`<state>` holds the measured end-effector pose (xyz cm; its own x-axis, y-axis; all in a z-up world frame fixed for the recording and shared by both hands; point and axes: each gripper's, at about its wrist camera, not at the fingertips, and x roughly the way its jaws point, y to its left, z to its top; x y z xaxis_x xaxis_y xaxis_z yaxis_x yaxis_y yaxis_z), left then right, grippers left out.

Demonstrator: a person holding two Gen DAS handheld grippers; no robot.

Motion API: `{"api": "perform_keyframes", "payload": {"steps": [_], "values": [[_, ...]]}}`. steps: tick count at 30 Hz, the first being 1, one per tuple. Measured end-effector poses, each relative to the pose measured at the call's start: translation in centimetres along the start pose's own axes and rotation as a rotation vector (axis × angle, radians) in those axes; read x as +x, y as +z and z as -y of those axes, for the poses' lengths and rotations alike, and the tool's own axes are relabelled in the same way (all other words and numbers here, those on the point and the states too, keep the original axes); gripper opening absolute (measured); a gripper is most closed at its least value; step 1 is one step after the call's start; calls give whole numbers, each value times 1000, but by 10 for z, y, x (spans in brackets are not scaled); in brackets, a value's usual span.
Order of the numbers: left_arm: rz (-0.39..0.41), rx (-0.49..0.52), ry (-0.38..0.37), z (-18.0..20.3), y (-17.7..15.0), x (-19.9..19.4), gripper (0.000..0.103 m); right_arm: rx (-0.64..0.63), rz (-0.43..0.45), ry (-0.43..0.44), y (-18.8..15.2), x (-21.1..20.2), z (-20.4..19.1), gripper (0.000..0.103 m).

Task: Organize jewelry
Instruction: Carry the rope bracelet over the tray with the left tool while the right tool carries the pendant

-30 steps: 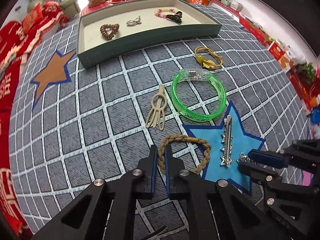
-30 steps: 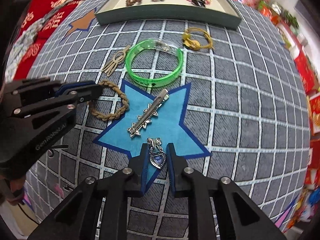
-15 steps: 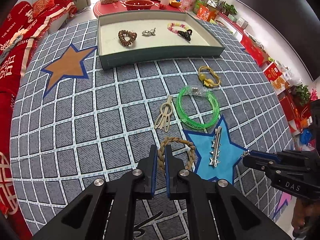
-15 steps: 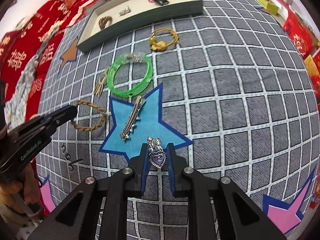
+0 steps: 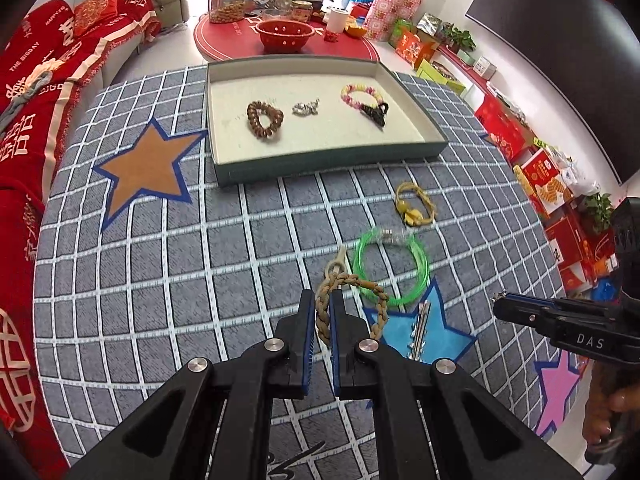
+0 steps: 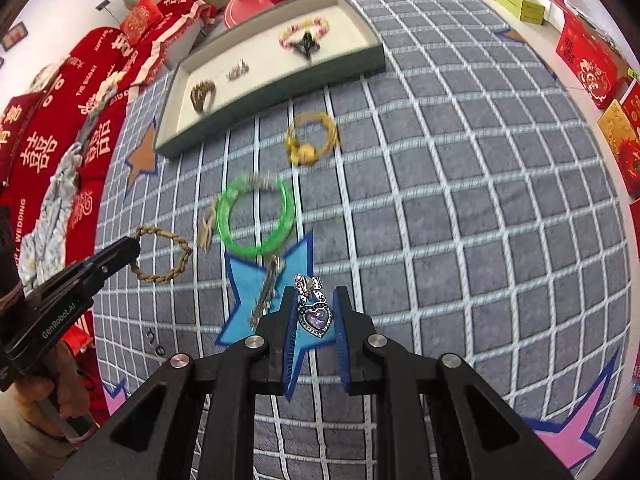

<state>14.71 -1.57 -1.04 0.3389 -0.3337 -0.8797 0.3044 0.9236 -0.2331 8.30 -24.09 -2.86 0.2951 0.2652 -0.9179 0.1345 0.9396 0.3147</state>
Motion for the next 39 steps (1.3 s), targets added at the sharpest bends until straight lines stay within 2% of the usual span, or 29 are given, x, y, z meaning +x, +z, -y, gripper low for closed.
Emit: {"api": "perform_keyframes", "payload": {"steps": [10,20,30,39], "values": [[96,-9,5,-4,65,-7,20,-45,84,1,74,-26,4,19],[150,-2,22,3,130,18,20,-47,112,22,151,-14,7,19],[111,-11,83,10,158,71,20,-65,106,14,202,19,7,19],[54,1,155,11,173,116,20,-59,52,-14,228,65,19,19]]}}
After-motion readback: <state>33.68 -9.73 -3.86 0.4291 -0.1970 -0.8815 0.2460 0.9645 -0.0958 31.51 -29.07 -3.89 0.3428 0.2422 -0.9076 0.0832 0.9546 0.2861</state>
